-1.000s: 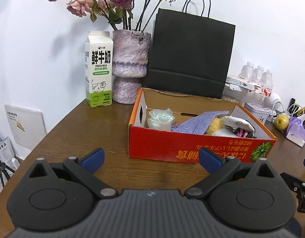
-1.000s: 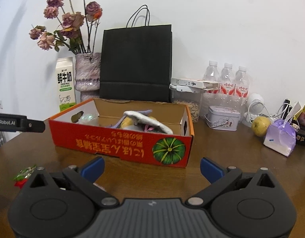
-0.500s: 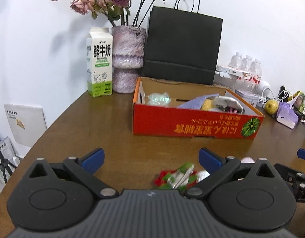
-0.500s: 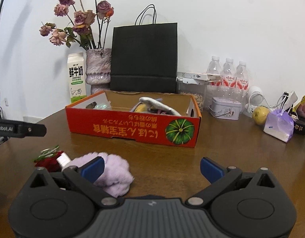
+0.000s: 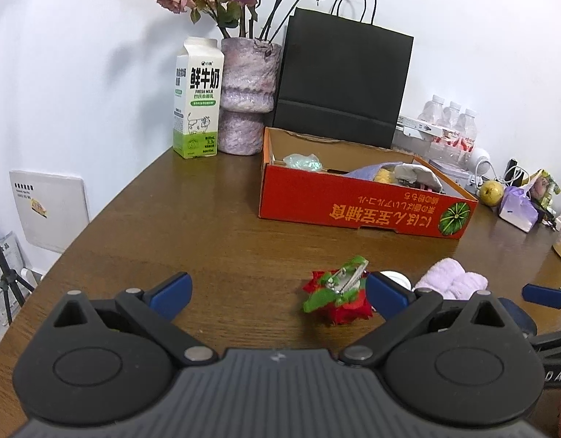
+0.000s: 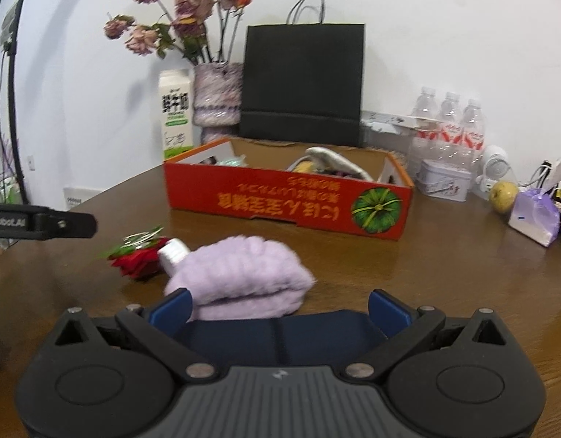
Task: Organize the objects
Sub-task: 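Grasp the navy blue pouch with the right gripper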
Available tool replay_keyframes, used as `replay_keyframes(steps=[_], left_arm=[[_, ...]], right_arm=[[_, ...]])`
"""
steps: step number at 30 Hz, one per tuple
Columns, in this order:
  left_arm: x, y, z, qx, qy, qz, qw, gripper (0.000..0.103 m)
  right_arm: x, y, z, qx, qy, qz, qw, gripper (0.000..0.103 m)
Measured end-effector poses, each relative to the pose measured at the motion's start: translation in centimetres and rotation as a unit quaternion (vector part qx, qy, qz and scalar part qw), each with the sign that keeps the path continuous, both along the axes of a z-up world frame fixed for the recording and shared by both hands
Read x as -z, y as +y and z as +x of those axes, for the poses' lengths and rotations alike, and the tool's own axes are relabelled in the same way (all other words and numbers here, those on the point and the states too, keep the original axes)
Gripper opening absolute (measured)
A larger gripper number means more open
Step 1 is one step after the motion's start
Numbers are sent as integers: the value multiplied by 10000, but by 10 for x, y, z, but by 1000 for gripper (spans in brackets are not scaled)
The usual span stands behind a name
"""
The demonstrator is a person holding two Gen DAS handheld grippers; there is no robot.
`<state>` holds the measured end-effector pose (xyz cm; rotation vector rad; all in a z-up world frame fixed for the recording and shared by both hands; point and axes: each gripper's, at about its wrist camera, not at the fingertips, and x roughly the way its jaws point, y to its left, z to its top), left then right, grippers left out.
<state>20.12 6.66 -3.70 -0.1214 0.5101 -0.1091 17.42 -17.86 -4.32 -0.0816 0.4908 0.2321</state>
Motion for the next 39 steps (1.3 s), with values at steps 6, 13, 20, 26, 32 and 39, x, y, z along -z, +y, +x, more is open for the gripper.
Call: replay_keyframes(steps=[6,13,20,26,32,39], left_arm=[[0,0,-2,53,-6,-25,10000,103],[0,0,-2,51,12,-64,10000,103],[0,0,-2,50,24,-60,10000,103],[2,-1,-1,25,60,-45,10000,103],[3,0,-1,-12,78,-46,10000,103],[3,-1,-1,-18,94,-25,10000,103]], right_arm=[[6,24,1,-89,241,-364,9990,103],[8,22,-4,-157,406,-538,9976,103],[6,-7,-20,-207,502,-575,9969,103],[4,-35,-31,-193,546,-670,9961,103],[2,-62,-33,-25,632,-757,9951,103],[-4,-89,-36,306,652,-403,9966,103]])
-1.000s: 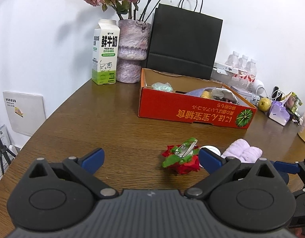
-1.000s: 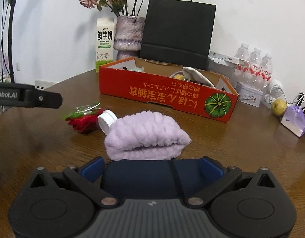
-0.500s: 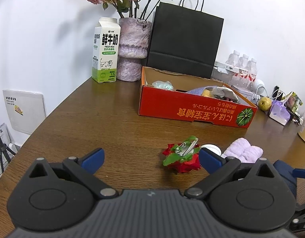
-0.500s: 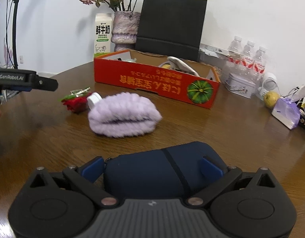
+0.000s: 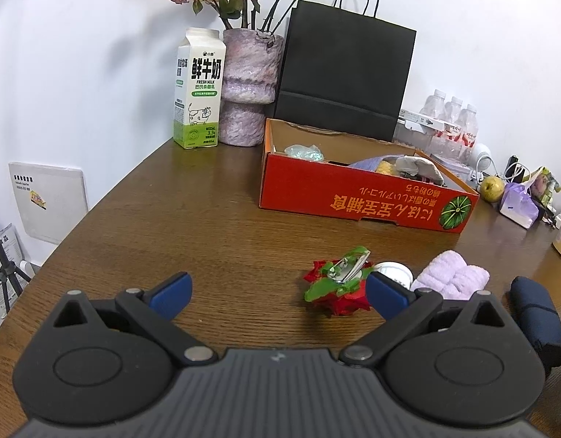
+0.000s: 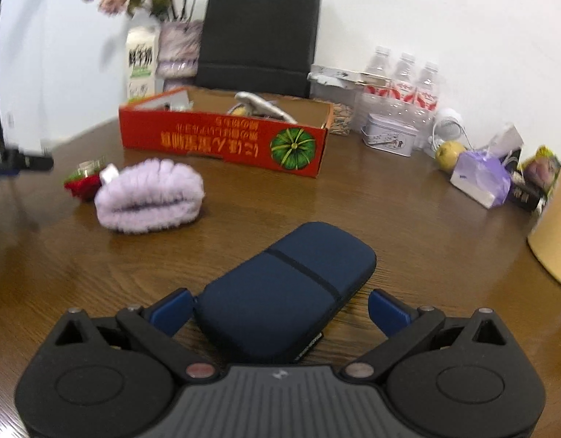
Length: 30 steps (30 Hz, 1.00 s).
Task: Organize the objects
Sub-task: 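Grasp the navy blue pouch with the right gripper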
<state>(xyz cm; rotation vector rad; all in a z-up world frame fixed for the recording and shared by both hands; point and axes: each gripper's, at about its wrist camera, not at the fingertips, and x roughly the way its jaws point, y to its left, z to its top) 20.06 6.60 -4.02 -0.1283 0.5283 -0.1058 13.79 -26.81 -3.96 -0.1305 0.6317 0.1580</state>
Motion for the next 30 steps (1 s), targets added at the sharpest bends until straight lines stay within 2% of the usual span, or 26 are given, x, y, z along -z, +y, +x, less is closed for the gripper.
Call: replay_keyframes(steps=[5,15,20,22,23,30], left_arm=[[1,0,0,-29,23,20,10000,103],[1,2,-1,-48,7,-13,10000,103],[1,0,-1,-36,24,-3,10000,103],[2,0,0,-24,46,2,10000,103],[2,-1,1,-15,54,-2,10000,103],[6,-4,4,-9,145,76,9999,103]], right_arm=[[-3,3,11,127,-56,404,9991,103],[16,7,61,747,492,203,9958,103],[21,2,73,755,479,343,9954,103],[22,3,74,533,319,376,9974,90],[22,5,74,338,191,376,9985,73],[20,17,77,-267,109,268,9992,67]])
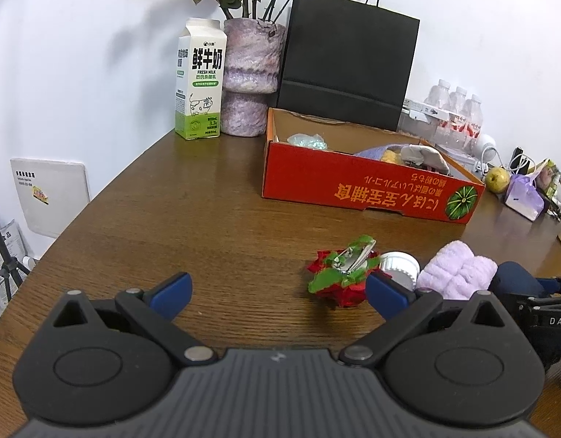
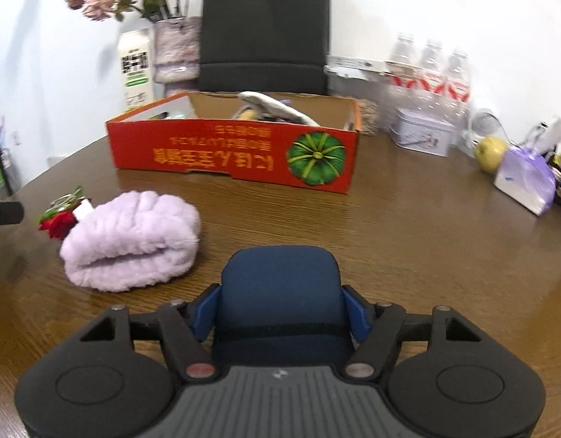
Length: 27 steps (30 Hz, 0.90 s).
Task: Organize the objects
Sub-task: 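Grasp the navy blue pouch with the right gripper, then grasp the red rose ornament with the left gripper while the right gripper holds the pouch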
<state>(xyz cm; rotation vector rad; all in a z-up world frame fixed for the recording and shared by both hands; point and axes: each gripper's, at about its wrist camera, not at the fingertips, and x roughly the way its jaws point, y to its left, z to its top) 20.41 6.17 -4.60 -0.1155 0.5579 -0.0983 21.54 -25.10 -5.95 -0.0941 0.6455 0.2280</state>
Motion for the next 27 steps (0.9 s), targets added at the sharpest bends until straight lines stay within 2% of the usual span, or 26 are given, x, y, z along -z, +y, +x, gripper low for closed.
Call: replay_keyframes(steps=[10,17,22,27], left_arm=[[-3,-12,12,302,135,-12,9995,103],[-3,-33,36,577,335,440,9968,103],[5,-36,55,631,554,482,9953,103],[8,-39,64,659,533,506,9951,103]], right_arm=[[-1,3,3,-148,-18,7,9999,67],[0,0,2,-138,0,64,9999,67],[0,-1,3,-124,14,100,9999,68],[0,-2,3,-125,15,96,9999,68]])
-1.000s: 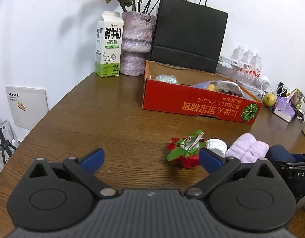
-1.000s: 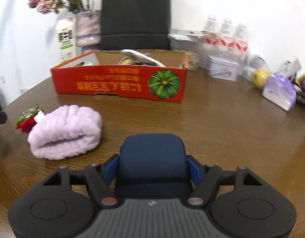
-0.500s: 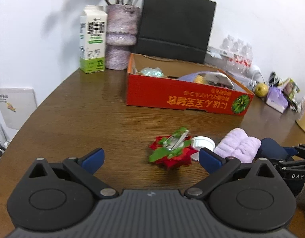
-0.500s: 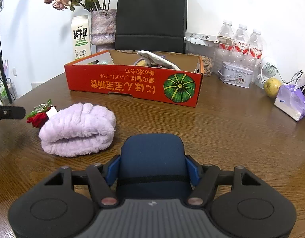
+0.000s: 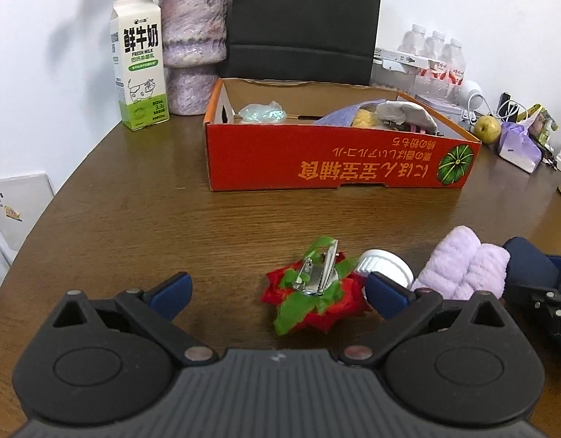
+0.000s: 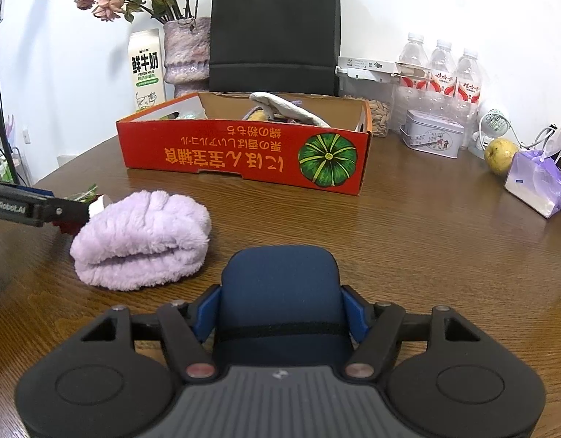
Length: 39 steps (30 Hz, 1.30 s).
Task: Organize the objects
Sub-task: 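Grasp the red rose ornament with the left gripper while the right gripper holds the pouch, then carry the rose and navy pouch over the red box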
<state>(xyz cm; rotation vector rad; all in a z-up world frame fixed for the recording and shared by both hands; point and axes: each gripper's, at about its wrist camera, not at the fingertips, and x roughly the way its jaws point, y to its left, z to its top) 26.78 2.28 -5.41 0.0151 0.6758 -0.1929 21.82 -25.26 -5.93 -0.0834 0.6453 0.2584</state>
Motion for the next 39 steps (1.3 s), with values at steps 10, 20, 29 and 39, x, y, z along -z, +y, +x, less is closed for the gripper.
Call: replay_keyframes(steps=[10,20,29,39], left_arm=[[3,-3,-2,36,-106,76,9999,102],[2,-3,-5,160,-95,-96,9998,53],[-3,-6,-16,152,-330,-78,9993,33],[-8,-10,-23,120,-471,-80,9988,31]], right_arm=[[1,0,0,11,-6,-33,10000,69],[0,1,-1,76,-25,-80,9999,69],[0,2,-2,124,-42,-118,9998,69],[-3,5,-8,147,-253,-211,9993,63]])
